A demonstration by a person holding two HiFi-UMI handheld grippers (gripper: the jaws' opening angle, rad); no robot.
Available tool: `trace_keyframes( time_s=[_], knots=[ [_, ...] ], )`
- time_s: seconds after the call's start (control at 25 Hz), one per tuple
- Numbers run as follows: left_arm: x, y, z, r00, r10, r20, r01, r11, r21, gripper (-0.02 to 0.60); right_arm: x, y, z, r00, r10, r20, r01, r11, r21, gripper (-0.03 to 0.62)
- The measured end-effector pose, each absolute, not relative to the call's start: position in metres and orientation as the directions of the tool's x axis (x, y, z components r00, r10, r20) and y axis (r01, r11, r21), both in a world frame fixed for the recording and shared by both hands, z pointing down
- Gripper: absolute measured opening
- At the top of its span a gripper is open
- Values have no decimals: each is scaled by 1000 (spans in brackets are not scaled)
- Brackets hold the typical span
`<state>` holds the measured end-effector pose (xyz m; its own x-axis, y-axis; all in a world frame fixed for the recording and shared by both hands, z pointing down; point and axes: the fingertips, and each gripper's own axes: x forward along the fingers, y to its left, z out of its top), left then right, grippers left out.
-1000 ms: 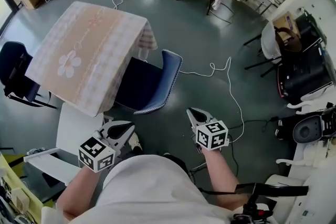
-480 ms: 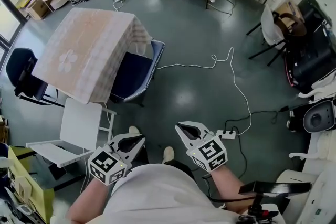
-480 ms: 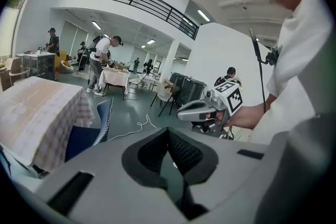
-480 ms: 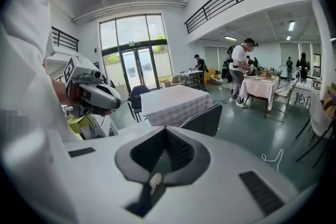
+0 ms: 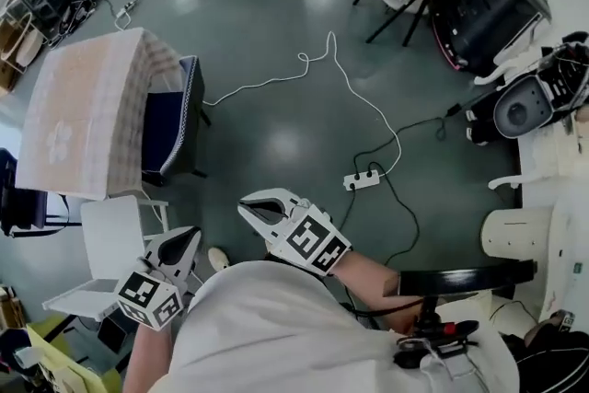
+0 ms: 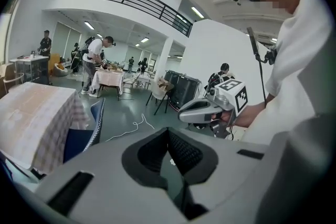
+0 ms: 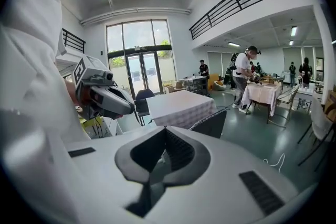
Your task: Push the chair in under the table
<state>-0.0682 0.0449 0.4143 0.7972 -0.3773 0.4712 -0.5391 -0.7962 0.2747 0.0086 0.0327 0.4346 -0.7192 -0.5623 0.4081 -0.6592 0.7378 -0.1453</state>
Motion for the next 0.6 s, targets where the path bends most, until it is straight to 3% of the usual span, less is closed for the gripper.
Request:
trace_keyframes(
  time_s=[0.6],
  knots=[
    [-130,62,418,822,-370,433,-522,-794,313,9,-68,57,424,-726,-542,423,-640,759,-125,12]
  ],
)
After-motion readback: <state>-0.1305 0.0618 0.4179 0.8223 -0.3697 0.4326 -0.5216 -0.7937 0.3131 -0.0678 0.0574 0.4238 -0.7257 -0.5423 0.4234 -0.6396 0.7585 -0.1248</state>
